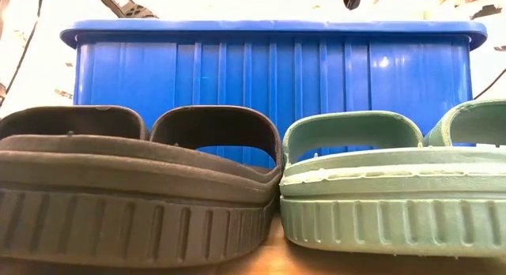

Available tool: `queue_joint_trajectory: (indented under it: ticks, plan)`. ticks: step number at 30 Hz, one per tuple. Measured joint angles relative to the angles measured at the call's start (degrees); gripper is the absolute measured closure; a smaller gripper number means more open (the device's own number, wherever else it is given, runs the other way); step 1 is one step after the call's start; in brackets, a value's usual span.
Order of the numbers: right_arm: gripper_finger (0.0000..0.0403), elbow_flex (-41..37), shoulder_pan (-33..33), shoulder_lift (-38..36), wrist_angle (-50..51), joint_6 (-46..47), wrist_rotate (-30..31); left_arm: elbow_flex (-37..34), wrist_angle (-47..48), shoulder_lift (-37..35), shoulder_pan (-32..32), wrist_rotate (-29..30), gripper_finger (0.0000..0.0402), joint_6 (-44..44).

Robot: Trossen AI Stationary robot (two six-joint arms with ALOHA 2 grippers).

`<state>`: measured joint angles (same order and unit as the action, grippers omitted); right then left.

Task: Pick and place slides into bin
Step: Put the black slide into the blue bin

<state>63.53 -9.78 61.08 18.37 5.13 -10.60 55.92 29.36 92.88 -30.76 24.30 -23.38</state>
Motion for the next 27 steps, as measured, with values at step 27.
queue_joint_trajectory:
  ticks: [27]
  plan:
    - [0.0283,0.02,0.00,0.00,1.31,-0.05,-0.01,19.83,26.11,0.00,3.60,-6.34,0.0221,2.53]
